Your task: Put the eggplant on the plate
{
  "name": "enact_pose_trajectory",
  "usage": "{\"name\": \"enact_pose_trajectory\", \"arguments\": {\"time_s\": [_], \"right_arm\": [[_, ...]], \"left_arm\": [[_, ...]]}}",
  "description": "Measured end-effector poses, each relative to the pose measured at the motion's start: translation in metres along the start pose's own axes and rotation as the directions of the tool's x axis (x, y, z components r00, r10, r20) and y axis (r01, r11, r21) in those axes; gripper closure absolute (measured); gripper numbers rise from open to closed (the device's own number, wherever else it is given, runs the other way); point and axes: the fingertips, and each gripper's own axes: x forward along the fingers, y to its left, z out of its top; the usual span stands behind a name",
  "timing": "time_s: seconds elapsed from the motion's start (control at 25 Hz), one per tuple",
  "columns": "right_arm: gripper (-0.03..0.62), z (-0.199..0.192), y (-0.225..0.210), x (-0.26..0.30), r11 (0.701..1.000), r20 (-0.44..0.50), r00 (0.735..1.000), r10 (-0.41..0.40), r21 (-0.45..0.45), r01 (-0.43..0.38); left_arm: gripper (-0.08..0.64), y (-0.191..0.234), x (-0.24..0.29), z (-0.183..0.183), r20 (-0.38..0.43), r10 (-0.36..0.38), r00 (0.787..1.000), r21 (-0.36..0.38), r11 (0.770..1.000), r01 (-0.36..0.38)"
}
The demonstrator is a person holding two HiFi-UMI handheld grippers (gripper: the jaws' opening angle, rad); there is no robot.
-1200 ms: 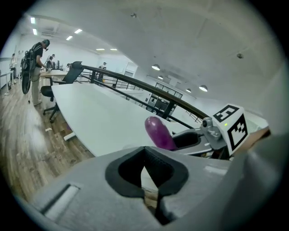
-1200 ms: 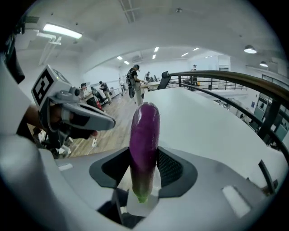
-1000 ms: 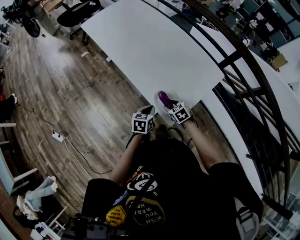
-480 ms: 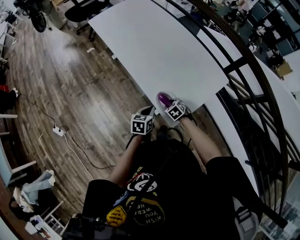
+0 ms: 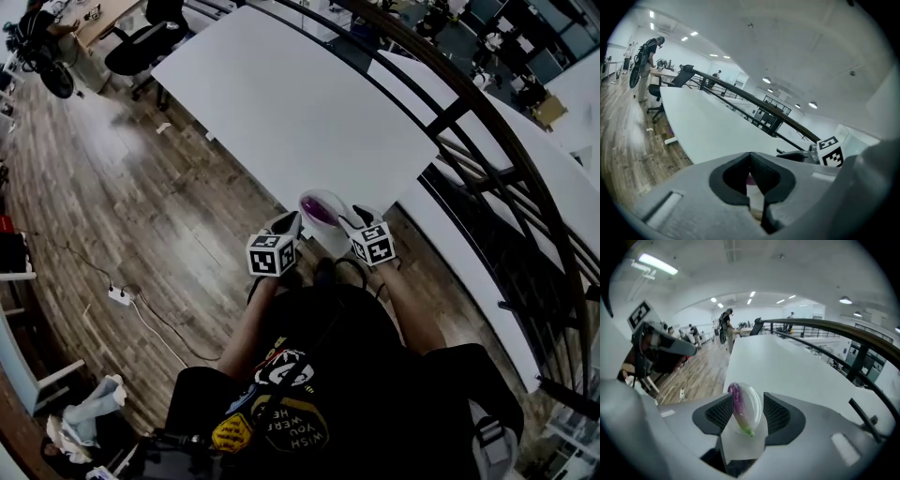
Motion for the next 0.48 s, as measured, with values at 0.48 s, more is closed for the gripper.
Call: {"name": "enact_pose_trajectory", "arguments": {"time_s": [0.48], "right_arm": [[0.589, 0.094, 0.001, -0.17, 0.957, 0.499, 0.824, -0.268, 0.233, 0.17]], "left_arm": [[0.555, -0.082, -0.033, 0.073, 0.152, -0.125, 0.98, 0.219, 0.972, 0.09]]}}
